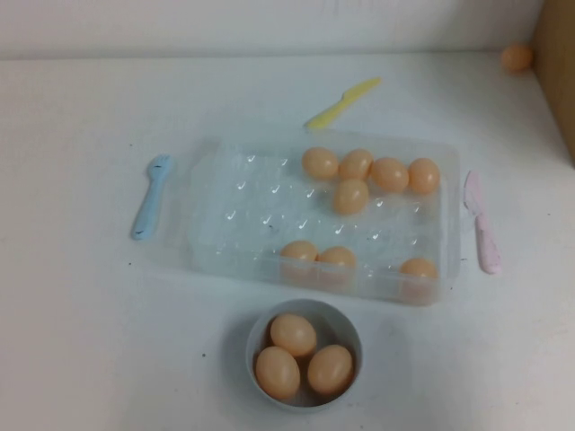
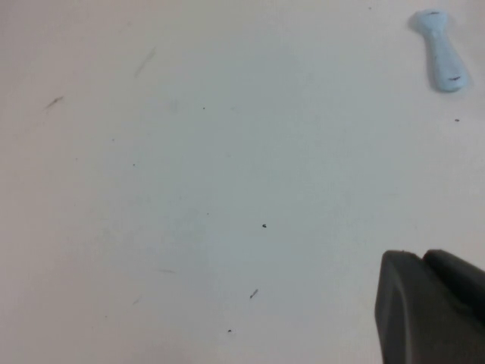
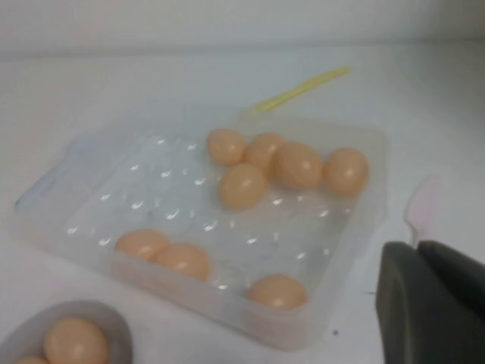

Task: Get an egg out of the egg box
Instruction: Pick up the egg from the plastic box

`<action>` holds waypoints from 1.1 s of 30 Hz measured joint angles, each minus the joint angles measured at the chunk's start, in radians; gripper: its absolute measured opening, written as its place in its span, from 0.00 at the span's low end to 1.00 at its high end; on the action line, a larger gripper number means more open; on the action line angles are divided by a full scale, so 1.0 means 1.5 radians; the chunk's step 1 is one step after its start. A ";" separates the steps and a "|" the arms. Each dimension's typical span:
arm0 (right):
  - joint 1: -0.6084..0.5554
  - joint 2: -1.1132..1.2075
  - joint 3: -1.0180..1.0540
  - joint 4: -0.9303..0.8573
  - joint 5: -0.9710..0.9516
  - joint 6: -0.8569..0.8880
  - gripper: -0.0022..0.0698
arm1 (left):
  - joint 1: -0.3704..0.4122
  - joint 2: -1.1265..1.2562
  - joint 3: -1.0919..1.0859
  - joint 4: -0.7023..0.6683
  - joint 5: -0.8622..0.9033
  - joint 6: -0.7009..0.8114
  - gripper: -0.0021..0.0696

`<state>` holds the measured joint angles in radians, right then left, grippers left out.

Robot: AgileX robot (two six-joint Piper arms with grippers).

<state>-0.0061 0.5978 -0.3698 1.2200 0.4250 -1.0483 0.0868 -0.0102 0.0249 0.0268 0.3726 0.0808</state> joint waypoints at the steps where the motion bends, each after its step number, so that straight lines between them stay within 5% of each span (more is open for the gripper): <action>1: 0.000 0.034 -0.026 -0.002 0.029 -0.015 0.01 | 0.000 0.000 0.000 0.000 0.000 0.000 0.02; 11: 0.000 0.353 -0.291 -0.027 0.237 -0.107 0.01 | 0.000 0.000 0.000 0.000 0.000 0.000 0.02; 23: 0.070 0.610 -0.636 -0.453 0.329 0.195 0.01 | 0.000 0.000 0.000 0.000 0.000 0.000 0.02; 33: 0.135 0.792 -0.821 -0.525 0.400 0.221 0.01 | 0.000 0.000 0.000 0.000 0.000 0.000 0.02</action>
<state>0.1958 1.7853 -1.6013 0.4321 1.0251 -0.7167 0.0868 -0.0102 0.0249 0.0268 0.3726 0.0808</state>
